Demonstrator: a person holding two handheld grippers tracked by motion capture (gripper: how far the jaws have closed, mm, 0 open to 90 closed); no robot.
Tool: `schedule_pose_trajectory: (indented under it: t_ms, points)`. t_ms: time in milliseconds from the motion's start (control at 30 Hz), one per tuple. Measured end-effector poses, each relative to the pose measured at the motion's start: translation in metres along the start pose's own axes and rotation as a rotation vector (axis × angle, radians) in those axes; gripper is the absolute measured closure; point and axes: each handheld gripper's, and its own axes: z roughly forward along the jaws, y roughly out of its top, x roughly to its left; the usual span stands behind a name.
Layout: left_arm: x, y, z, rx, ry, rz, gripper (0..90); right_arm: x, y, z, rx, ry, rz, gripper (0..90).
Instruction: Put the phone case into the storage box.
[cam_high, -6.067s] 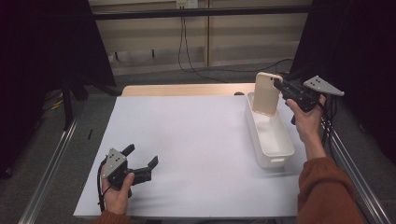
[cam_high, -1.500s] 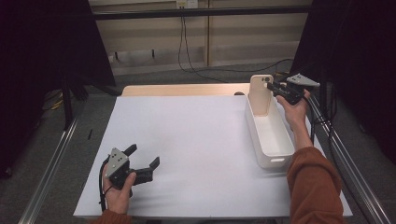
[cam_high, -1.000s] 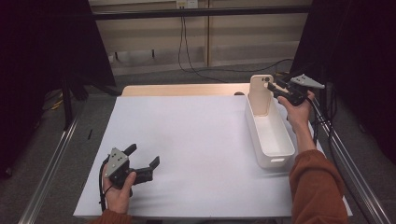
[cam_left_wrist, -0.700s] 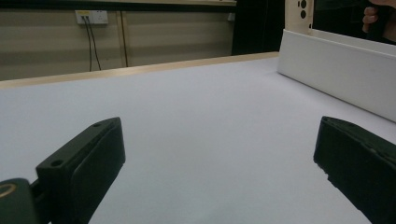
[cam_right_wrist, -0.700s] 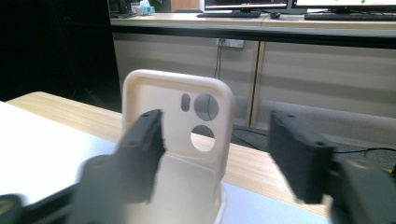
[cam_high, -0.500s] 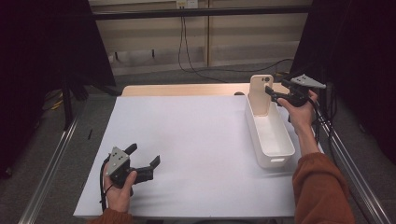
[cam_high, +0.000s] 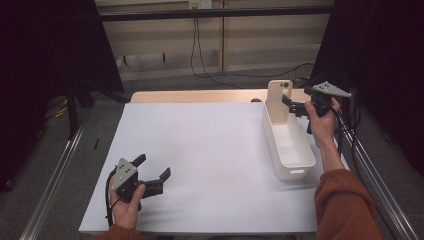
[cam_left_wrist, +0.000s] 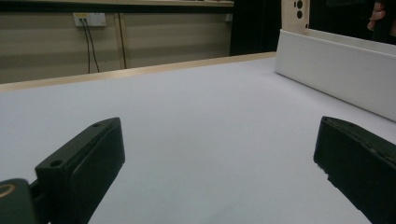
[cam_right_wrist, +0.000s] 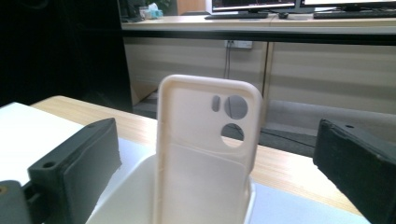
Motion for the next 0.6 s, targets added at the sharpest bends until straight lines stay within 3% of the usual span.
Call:
schedule_pose_trajectory:
  t_ms: [600]
  points:
    - [0.003,0.0,-0.005,-0.012,0.024,-0.014,1.6,0.013,0.001,-0.029,-0.015,-0.008,-0.037,1.0]
